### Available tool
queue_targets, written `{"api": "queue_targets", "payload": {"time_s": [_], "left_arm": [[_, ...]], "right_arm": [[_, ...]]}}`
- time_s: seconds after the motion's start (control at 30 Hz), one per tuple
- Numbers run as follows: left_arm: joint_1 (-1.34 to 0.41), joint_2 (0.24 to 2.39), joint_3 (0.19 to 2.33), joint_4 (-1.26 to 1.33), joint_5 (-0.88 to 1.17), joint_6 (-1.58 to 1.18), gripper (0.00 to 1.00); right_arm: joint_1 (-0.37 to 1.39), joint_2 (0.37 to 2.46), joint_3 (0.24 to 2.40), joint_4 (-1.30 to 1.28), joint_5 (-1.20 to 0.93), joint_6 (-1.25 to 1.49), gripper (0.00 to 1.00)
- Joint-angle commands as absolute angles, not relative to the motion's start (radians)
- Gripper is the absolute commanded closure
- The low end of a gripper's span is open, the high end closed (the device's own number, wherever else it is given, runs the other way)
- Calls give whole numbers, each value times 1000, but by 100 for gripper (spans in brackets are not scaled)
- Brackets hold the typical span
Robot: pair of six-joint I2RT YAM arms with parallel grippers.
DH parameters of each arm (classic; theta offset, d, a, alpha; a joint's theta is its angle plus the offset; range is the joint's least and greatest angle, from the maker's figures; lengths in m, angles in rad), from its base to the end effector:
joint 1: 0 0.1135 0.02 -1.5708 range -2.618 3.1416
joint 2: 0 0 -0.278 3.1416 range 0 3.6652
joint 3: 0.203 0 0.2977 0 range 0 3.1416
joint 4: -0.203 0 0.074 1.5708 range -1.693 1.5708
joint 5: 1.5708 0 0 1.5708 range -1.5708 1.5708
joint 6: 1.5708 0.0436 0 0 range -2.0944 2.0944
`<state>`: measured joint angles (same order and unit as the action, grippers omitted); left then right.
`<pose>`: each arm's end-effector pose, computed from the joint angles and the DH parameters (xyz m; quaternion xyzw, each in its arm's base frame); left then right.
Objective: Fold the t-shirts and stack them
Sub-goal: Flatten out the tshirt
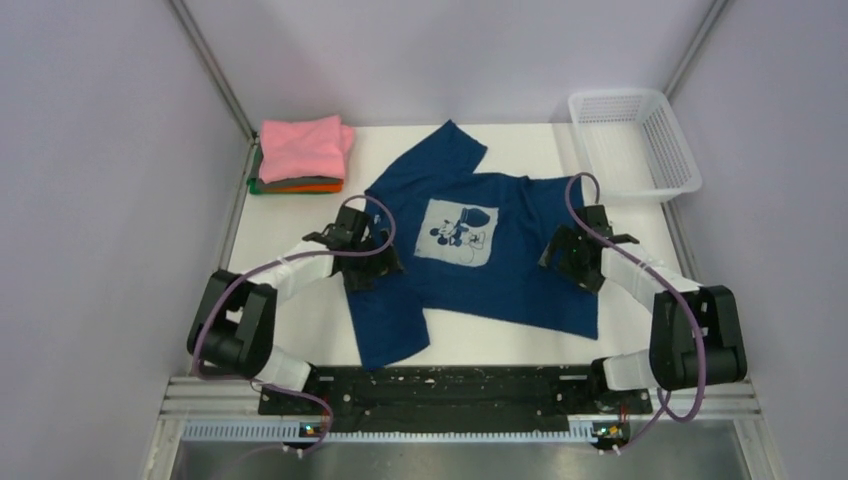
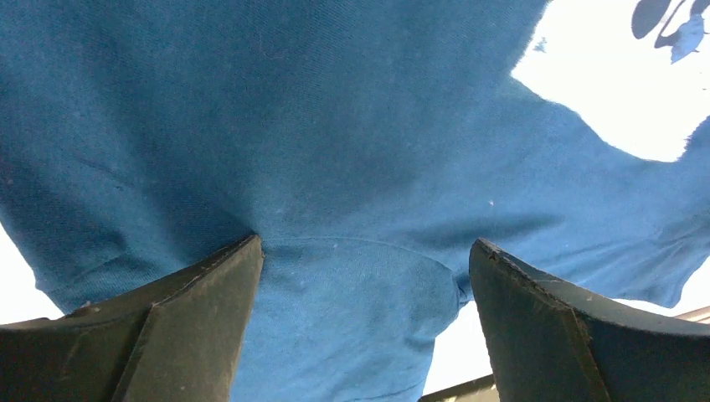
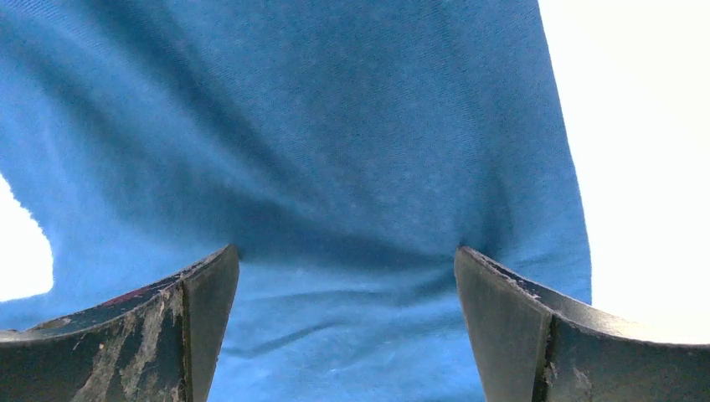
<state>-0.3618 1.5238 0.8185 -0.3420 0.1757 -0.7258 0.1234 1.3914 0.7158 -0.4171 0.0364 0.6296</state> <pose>0.3025 -0.1226 0.1466 -0.1518 0.9504 -0.2059 0.1767 0.2876 0.0341 0.1471 0.2474 0.9394 0.0706 0.2267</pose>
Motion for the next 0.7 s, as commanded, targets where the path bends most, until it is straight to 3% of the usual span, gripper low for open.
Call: {"api": "queue_targets", "payload": {"time_s": [0.0,0.17,0.3,0.43,0.57,0.67], "left_arm": [[-366,1384,749,-654,123,-764,1],[-365,1308,884,-727,110,-710,1],[-365,1369,1018,-562,74,-641,1],[-366,1573,1200,-421,40,-542,1],[-369,1885,1580,-607,-106,-458,1],[-380,2052,1751,-683,-166,-405,1]], "right_arm": [[112,1317,709,-647,189,625,1],[112,1253,806,-646,193,586,1],[113,1227,848,-469,128,547,1],[148,1348,891,-220,119,569,1],[204,1568,1079,-249,181,508,1],[210,1694,1183,-306,219,470,2]]}}
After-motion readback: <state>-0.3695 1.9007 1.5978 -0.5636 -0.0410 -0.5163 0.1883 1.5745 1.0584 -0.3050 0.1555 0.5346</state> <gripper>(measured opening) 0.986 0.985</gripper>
